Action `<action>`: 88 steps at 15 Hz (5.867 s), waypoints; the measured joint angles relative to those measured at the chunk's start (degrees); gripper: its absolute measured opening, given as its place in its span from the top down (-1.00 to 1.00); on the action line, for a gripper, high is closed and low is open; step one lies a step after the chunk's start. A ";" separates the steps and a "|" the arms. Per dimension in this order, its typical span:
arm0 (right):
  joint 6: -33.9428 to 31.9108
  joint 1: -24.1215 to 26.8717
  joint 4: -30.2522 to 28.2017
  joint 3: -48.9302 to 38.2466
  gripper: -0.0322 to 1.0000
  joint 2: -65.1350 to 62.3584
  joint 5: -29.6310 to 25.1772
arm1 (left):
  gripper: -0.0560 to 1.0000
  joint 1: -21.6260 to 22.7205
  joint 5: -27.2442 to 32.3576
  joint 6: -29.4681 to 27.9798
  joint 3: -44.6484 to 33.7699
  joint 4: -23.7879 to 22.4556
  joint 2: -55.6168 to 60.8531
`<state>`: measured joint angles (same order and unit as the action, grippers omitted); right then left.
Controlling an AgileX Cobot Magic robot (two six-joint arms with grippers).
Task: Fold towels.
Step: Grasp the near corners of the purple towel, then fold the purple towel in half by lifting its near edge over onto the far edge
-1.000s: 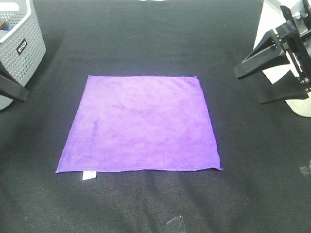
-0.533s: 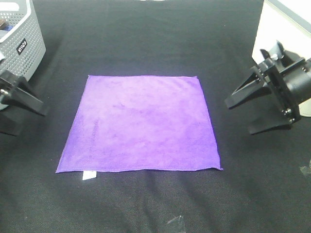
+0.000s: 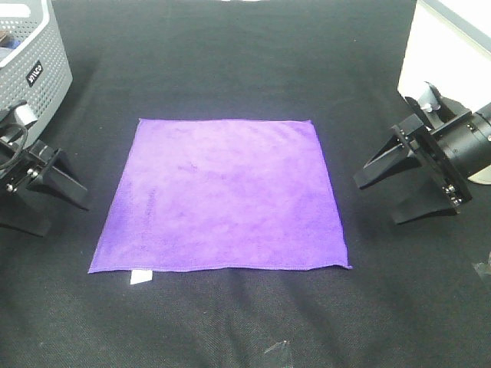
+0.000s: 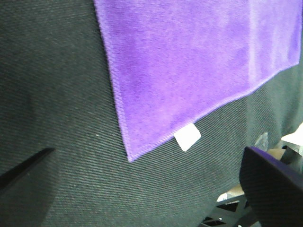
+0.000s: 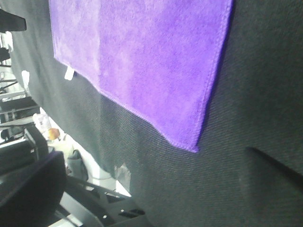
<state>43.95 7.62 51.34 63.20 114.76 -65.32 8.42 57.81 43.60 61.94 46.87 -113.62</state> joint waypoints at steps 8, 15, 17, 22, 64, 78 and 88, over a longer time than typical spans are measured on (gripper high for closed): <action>0.00 0.00 -0.29 0.00 -0.89 5.10 2.12 | -0.89 0.00 -2.92 0.00 0.06 -0.17 -0.57; 0.06 0.06 1.03 0.23 -0.87 8.65 1.72 | -0.86 0.00 -2.69 0.00 0.40 -0.06 -4.87; -0.17 -0.06 1.66 0.23 -0.87 8.71 2.23 | -0.84 -2.23 -3.04 -0.40 0.52 -1.32 -4.87; -0.69 -7.45 3.04 0.34 -0.79 8.54 6.53 | -0.71 -11.40 -6.25 -5.79 1.55 -1.38 -5.73; -23.15 -19.94 -21.66 32.77 0.92 15.13 13.98 | 0.89 -19.82 -9.91 -16.73 29.05 -9.57 -13.92; -25.95 -18.11 -21.72 35.35 0.92 16.21 24.75 | 0.89 -17.93 -16.16 -16.56 36.84 -8.42 -18.45; -25.95 -18.11 -20.51 35.35 0.54 19.08 25.04 | 0.24 -17.93 -15.87 -15.81 39.30 -7.51 -20.97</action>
<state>17.99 -10.49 30.83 98.55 133.84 -40.28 -9.51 41.94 27.79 101.24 39.36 -134.59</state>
